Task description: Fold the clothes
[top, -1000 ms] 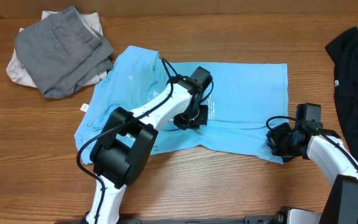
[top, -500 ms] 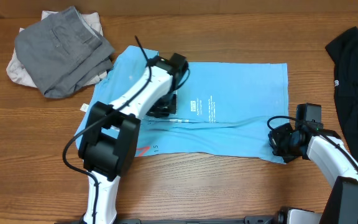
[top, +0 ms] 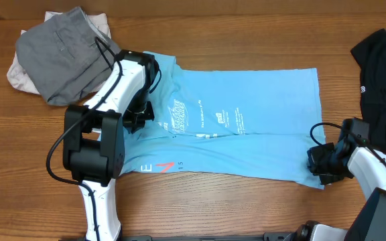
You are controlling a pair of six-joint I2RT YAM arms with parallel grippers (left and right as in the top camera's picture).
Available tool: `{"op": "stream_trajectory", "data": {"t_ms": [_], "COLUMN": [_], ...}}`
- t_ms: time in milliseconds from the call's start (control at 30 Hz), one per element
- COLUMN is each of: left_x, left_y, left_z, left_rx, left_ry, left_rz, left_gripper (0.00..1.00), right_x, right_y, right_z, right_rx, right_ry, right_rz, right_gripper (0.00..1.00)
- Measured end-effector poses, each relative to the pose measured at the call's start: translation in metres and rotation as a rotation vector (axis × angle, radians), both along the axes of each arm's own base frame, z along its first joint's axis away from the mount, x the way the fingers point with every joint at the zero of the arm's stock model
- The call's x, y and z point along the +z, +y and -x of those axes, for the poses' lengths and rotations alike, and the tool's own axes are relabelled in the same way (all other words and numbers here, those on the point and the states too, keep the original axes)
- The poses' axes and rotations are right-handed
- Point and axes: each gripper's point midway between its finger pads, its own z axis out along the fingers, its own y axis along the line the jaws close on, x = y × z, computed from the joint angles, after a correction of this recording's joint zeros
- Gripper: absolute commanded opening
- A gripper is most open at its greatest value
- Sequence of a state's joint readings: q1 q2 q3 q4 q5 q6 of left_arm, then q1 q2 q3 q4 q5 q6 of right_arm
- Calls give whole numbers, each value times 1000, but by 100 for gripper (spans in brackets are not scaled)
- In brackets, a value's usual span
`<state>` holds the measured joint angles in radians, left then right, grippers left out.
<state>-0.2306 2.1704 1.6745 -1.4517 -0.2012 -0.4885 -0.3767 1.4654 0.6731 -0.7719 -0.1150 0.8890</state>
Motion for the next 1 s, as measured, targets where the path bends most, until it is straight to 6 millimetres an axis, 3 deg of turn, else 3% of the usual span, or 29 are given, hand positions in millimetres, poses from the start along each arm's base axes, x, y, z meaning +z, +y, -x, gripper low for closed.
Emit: {"op": "stream_trajectory", "data": {"t_ms": [167,333,500,767,1000], "left_x": [0,-2,-19,-43,-44], "left_y": [-26,-62,-88,-91,-91], "left_z": [8,20,31,54,58], "left_rx": [-43,-111,-143,-108,-101], "left_ry": [23,41,42,101,100], "left_rz": [40,86,149,202,214], "left_gripper": [9,9,8,7,8], "right_x": [16,43,50,45,27], "right_y": [-2,2,14,25,29], "right_z": [4,-13,-20,-25,-28], "right_rx": [20,116,228,300,312], "right_ry": [-21,-166,-232,-243,-197], "right_rz": [26,38,-8,-44,-75], "right_gripper": [7,25,21,15,11]}}
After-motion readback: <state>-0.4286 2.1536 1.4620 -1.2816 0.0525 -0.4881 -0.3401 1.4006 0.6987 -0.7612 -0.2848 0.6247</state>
